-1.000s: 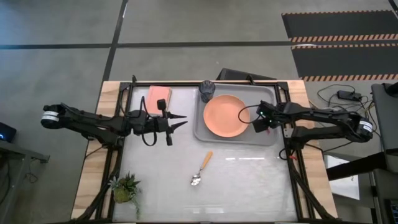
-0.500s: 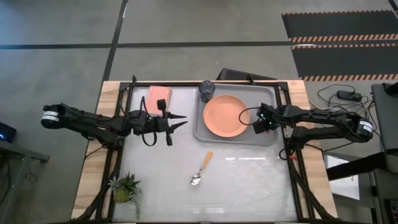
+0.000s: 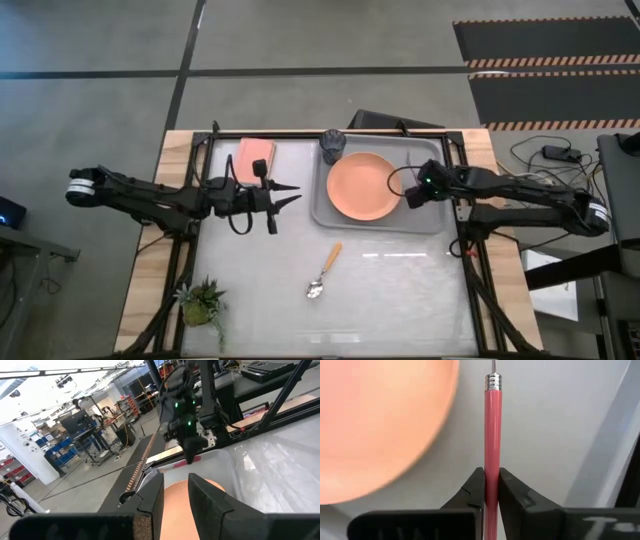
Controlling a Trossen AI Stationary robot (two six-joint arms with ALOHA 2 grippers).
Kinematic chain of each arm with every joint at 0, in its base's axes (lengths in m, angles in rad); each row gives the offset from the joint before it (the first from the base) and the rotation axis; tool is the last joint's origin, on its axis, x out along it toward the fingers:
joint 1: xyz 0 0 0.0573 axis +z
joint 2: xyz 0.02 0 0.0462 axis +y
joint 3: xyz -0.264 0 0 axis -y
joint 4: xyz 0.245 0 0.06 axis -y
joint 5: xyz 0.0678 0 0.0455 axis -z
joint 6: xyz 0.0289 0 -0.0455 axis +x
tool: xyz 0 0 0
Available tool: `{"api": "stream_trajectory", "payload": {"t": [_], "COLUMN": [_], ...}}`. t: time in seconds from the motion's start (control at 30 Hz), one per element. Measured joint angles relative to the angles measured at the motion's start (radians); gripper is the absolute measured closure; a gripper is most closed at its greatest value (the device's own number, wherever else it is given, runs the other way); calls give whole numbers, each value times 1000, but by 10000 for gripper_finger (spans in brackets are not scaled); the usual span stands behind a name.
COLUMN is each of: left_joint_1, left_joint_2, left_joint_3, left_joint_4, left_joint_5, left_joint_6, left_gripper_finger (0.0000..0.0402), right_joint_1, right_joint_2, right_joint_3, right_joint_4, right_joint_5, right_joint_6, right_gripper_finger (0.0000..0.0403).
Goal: Pick and place plate/cup/fork/spoon on tray
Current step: Put the red fork on the right of the gray serving tray
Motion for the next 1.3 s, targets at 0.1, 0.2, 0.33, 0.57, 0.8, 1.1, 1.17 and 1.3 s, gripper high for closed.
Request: {"api": "stream_trajectory", "payload": {"t": [0.1, 0.2, 0.33, 0.57, 0.8, 1.1, 1.17, 1.3], "left_joint_1": [0, 0, 0, 0, -13, -15, -12, -11], "left_joint_2": [0, 0, 0, 5, 47, 59, 73, 86], "left_joint_3": [0, 0, 0, -2, 1, -40, -57, -66], "left_joint_4": [0, 0, 0, 1, 40, 72, 88, 161], "left_joint_5": [0, 0, 0, 0, 112, 111, 109, 100], "left_joint_6": [-8, -26, -63, -210, -391, -390, -390, -391], "left_gripper_finger": [331, 331, 331, 331, 331, 331, 331, 331], "right_joint_1": [43, 107, 230, 433, 558, 588, 586, 589], "right_joint_2": [-93, -182, -255, -270, -271, -266, -262, -257], "right_joint_3": [2, -6, -49, -106, -186, -323, -341, -372], "right_joint_4": [0, 51, 237, 480, 768, 1142, 1157, 1221], "right_joint_5": [40, 81, 153, 321, 373, 298, 314, 304], "right_joint_6": [0, 3, -35, -119, -206, -397, -431, -469], "right_gripper_finger": [383, 384, 384, 384, 385, 385, 385, 385]}}
